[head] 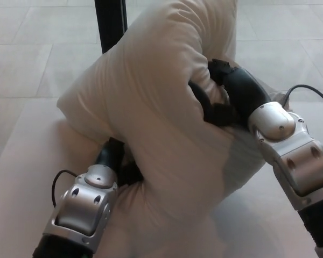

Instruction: The robot uses its left hand to press on the left side of the pillow kept in the middle of the desk and uses its right hand to lift up and the right side of the pillow and turn it over

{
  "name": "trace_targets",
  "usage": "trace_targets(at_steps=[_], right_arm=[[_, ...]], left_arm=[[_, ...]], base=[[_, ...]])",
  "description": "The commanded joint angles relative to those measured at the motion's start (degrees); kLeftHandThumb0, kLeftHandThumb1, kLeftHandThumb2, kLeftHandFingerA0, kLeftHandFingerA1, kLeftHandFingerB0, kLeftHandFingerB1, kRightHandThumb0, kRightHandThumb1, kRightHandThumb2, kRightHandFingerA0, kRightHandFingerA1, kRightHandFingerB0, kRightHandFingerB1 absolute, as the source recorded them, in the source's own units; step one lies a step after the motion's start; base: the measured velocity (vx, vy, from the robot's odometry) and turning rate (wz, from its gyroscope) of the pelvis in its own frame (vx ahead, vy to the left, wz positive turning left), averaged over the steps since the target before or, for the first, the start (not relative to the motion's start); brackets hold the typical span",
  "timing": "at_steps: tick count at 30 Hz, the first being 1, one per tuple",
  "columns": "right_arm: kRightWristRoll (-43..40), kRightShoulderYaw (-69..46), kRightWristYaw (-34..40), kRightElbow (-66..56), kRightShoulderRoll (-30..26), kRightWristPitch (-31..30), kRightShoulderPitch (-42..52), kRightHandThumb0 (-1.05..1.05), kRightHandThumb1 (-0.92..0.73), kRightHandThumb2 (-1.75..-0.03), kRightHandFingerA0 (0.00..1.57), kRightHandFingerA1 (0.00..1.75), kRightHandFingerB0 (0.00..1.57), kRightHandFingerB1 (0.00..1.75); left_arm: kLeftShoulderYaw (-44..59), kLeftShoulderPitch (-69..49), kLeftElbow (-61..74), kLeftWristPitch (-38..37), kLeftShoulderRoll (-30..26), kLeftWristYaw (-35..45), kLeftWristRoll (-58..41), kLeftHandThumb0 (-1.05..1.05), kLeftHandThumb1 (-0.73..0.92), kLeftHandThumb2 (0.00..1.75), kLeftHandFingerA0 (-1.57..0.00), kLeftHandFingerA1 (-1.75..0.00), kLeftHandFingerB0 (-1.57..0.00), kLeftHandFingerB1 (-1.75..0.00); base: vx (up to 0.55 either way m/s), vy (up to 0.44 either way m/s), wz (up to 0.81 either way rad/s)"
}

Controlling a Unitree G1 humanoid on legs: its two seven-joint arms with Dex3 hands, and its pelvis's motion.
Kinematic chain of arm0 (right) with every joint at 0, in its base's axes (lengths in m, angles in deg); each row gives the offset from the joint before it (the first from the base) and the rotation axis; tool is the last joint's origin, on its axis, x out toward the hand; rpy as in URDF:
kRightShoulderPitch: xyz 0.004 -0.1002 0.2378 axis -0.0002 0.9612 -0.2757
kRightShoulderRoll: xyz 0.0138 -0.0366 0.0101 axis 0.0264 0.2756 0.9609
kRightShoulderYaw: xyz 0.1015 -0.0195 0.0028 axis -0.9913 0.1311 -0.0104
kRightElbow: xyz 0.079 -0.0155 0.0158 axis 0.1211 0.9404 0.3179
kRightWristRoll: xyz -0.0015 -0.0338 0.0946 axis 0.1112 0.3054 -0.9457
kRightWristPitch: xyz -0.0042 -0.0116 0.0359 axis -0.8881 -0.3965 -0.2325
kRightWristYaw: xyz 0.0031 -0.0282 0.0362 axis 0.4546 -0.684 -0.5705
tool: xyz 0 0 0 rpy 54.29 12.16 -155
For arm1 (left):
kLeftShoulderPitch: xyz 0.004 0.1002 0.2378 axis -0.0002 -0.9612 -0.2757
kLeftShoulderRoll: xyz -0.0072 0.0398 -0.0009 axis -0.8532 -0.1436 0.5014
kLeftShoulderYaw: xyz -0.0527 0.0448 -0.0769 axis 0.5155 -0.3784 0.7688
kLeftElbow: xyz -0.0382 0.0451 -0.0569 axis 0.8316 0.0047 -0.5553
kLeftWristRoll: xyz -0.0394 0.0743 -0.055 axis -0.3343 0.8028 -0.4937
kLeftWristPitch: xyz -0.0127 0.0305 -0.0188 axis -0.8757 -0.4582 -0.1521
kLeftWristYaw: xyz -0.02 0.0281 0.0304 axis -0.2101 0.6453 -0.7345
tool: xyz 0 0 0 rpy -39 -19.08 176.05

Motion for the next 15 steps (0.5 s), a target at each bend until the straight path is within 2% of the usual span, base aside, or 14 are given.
trace_targets(at_steps=[1,2,3,4,5,6,7,8,9,10,11,12,13,15], right_arm=[[-1.3,10.8,-12.5,3.7,6.1,1.1,4.0,-0.92,-0.63,-0.72,0.87,1.75,0.3,0.43],[-1.0,11.7,-12.9,3.5,6.1,0.8,4.4,-0.91,-0.63,-0.67,0.79,1.7,0.3,0.42],[-0.7,12.4,-13.4,3.7,6.2,0.3,4.4,-0.87,-0.52,-1.01,0.72,1.25,0.2,0.47],[0.1,14.1,-13.9,3.6,6.3,0.6,4.8,-0.96,-0.69,-0.62,0.85,1.5,0.3,0.46],[1.1,16.0,-14.3,3.4,6.4,1.9,5.6,-0.94,-0.51,-1.02,1.17,1.55,0.29,0.56],[1.2,16.6,-14.6,3.6,6.6,1.9,5.7,-0.94,-0.51,-1.02,1.17,1.55,0.29,0.56],[1.3,16.9,-14.8,3.7,6.8,1.9,5.8,-0.97,-0.66,-0.61,0.94,1.54,0.31,0.48],[1.4,17.2,-15.0,4.0,7.1,2.0,6.0,-0.97,-0.66,-0.61,0.94,1.54,0.31,0.48],[1.6,17.9,-15.3,3.8,7.3,0.8,6.1,-0.97,-0.6,-0.66,0.91,1.69,0.32,0.49],[1.8,19.0,-16.0,3.4,7.3,-0.5,6.1,-0.96,-0.66,-0.61,0.93,1.75,0.33,0.48],[2.0,19.3,-16.6,3.6,7.1,-1.0,5.7,-0.84,-0.43,-0.98,1.32,1.57,0.25,0.56],[2.7,20.4,-17.4,4.0,6.8,-0.9,5.2,-0.95,-0.5,-1.01,1.26,1.61,0.29,0.58],[2.9,20.8,-17.9,4.3,6.8,-1.0,5.0,-0.97,-0.61,-0.67,0.87,1.69,0.32,0.52],[3.2,21.2,-18.6,4.6,6.8,-0.6,4.9,-0.95,-0.65,-0.65,0.84,1.74,0.3,0.53]], left_arm=[[-9.2,-2.1,-1.6,-4.4,8.4,5.9,-0.8,-0.87,0.54,0.94,0.0,-0.32,0.0,-0.07],[-9.7,-2.5,-2.2,-5.8,8.6,5.9,-0.4,-0.83,0.54,0.86,-0.06,-0.54,0.0,0.0],[-10.1,-2.7,-2.5,-6.3,8.7,5.9,0.0,-0.85,0.55,0.9,-0.16,-0.59,0.0,-0.02],[-10.3,-3.2,-3.0,-6.9,9.2,6.0,0.0,-0.81,0.54,0.85,-0.23,-0.56,0.0,0.0],[-9.9,-3.9,-3.6,-7.6,9.9,5.9,-0.4,-0.8,0.53,0.84,-0.15,-0.52,0.0,0.0],[-9.7,-4.3,-3.7,-7.9,10.4,5.7,-0.6,-0.8,0.53,0.84,-0.15,-0.52,0.0,0.0],[-9.8,-4.4,-3.6,-7.5,10.4,5.7,-0.4,-0.81,0.54,0.84,-0.18,-0.54,0.0,0.0],[-10.0,-4.4,-3.4,-7.0,10.4,5.6,-0.2,-0.81,0.54,0.84,-0.18,-0.54,0.0,0.0],[-9.8,-5.1,-2.8,-6.6,10.8,5.1,-0.3,-0.75,0.67,0.6,-0.2,-0.45,0.0,-0.01],[-9.9,-5.7,-2.9,-7.4,10.8,5.0,-0.1,-0.79,0.54,0.89,-0.13,-0.51,0.0,-0.07],[-9.1,-5.8,-3.2,-8.3,10.9,6.0,-0.7,-0.82,0.54,0.88,-0.1,-0.51,0.0,-0.03],[-9.3,-5.7,-2.5,-7.1,10.6,6.3,-0.8,-0.82,0.55,0.88,-0.1,-0.5,0.0,-0.04],[-9.6,-6.1,-2.2,-7.4,10.6,6.2,-0.4,-0.79,0.55,0.89,-0.12,-0.5,0.0,-0.06],[-9.9,-6.5,-2.1,-7.5,10.5,6.1,-0.1,-0.73,0.67,0.65,-0.27,-0.47,0.0,0.0]], base=[[0.0,0.0,0.0],[0.0,0.0,0.0],[0.0,0.0,0.0],[0.0,0.0,0.0],[0.0,0.0,0.0],[0.0,0.0,0.0],[0.0,0.0,0.0],[0.0,0.0,0.0],[0.0,0.0,0.0],[0.0,0.0,0.0],[0.0,0.0,0.0],[0.0,0.0,0.0],[0.0,0.0,0.0],[0.0,0.0,0.0]])
